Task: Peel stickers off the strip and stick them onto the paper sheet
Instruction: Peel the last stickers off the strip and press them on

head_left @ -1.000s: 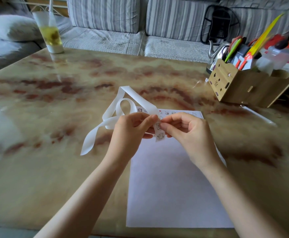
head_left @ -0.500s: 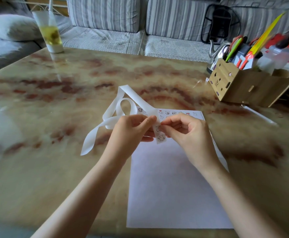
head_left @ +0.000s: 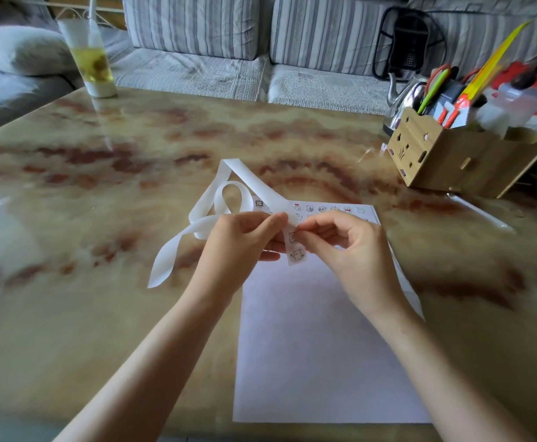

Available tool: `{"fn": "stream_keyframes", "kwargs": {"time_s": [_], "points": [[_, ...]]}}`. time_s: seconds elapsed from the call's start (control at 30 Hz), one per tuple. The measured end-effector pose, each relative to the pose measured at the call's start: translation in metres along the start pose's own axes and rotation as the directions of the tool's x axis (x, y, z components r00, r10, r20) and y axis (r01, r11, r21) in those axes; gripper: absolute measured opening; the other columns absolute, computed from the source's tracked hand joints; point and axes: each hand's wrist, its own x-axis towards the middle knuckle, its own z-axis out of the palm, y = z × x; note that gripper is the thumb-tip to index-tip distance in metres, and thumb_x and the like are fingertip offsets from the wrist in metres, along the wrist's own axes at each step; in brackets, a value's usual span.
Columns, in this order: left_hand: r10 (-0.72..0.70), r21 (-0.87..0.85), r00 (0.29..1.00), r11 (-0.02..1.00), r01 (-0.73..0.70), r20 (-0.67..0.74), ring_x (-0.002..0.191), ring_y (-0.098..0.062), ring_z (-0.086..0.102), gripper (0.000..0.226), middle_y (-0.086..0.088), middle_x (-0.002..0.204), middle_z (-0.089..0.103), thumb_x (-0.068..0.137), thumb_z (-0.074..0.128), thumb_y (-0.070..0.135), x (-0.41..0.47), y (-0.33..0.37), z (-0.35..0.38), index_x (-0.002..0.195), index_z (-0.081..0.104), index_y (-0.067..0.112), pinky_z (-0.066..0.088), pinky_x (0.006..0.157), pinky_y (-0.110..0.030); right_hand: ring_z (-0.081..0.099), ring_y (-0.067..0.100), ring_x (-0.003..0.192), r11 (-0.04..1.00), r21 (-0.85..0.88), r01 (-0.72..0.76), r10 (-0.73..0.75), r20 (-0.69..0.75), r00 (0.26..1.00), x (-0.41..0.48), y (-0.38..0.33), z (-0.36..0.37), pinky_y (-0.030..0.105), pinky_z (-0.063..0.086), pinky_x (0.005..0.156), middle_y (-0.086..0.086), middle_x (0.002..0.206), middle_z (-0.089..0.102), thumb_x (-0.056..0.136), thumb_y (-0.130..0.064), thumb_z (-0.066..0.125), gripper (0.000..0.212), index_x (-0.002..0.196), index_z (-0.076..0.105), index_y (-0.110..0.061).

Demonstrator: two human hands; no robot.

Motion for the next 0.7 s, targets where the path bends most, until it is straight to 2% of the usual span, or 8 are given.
{"fn": "stream_keyframes", "kwargs": {"time_s": [0.2, 0.37, 0.7], "points": [[-0.015, -0.011, 1.000, 1.000, 0.015, -0.003, 0.068, -0.011, 0.071, 0.023, -0.004, 0.075, 0.075, 0.093, 0.057, 0.019, -0.0010, 0.0003, -0.0002, 0.083, 0.072, 0.004, 0.059, 0.069, -0.025, 0.066, 0.005, 0.070, 0.999, -0.029, 0.022, -0.022, 0.003, 1.000, -0.0009, -0.0002, -0.0004, 0.016, 0.051, 0.072, -0.013, 0.073, 0.070, 0.080, -0.008, 0.074, 0.010, 0.084, 0.072, -0.017], [-0.020, -0.017, 0.999, 1.000, 0.019, -0.026, 0.065, -0.009, 0.071, 0.022, -0.003, 0.071, 0.075, 0.092, 0.058, 0.018, -0.0010, 0.0006, -0.0006, 0.080, 0.073, 0.007, 0.059, 0.068, -0.024, 0.065, 0.005, 0.072, 0.991, -0.087, 0.101, -0.101, 0.001, 0.995, -0.0029, -0.0021, 0.0002, 0.014, 0.050, 0.072, -0.013, 0.077, 0.070, 0.080, -0.006, 0.073, 0.009, 0.084, 0.072, -0.015], [-0.023, -0.015, 1.000, 1.000, 0.023, 0.000, 0.069, -0.009, 0.071, 0.022, -0.002, 0.074, 0.075, 0.092, 0.057, 0.020, -0.0028, 0.0022, -0.0016, 0.080, 0.072, 0.011, 0.058, 0.072, -0.026, 0.066, 0.005, 0.071, 0.999, -0.033, 0.041, -0.041, 0.004, 0.999, -0.0020, -0.0006, 0.0002, 0.020, 0.053, 0.075, -0.011, 0.074, 0.071, 0.080, -0.006, 0.073, 0.014, 0.084, 0.072, -0.019]]}}
